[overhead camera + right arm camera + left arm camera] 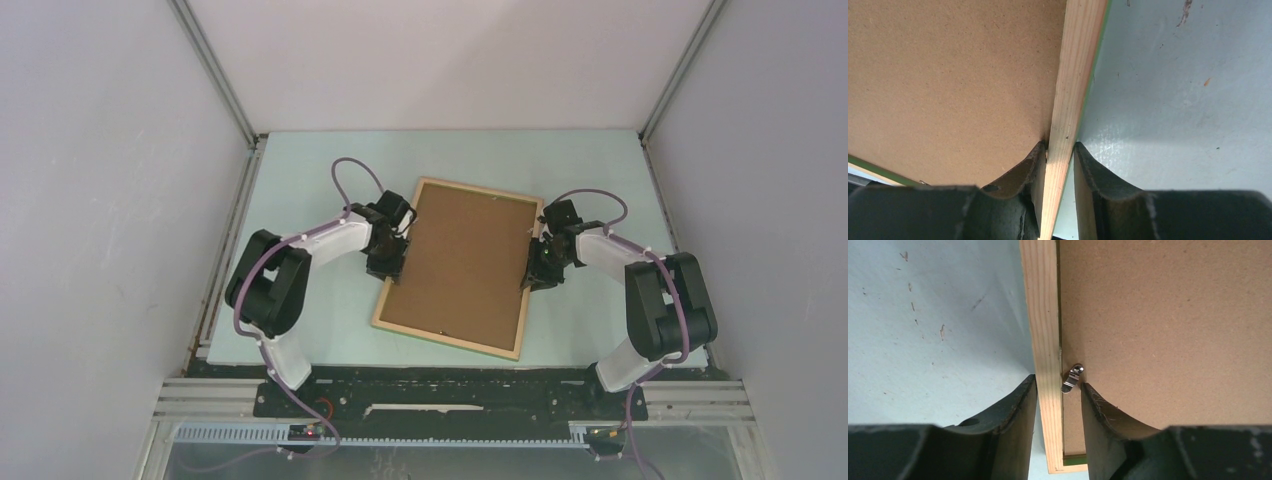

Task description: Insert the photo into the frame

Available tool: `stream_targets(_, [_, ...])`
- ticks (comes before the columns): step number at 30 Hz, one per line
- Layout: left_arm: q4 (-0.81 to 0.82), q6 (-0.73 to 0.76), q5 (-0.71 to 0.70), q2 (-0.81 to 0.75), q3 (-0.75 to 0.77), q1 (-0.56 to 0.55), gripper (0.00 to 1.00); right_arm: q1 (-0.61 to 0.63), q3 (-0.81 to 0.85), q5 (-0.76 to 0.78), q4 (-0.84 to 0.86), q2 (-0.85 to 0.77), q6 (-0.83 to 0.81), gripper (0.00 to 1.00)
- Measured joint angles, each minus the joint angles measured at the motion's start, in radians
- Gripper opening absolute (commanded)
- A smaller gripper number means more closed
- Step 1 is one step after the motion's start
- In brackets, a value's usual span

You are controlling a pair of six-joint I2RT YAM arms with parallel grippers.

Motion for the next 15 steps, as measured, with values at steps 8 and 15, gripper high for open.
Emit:
stream_targets(8, [-0.006,0.0,-0.013,0.017,0.005,0.0,0.29,0.0,0.0,0.0,0.0,0.0,-0.003,0.31])
stream_targets(15, [-0.016,-0.003,-0.014,0.026,0.016,0.001,0.4,0.0,0.0,0.0,0.0,0.0,-0.003,0.29])
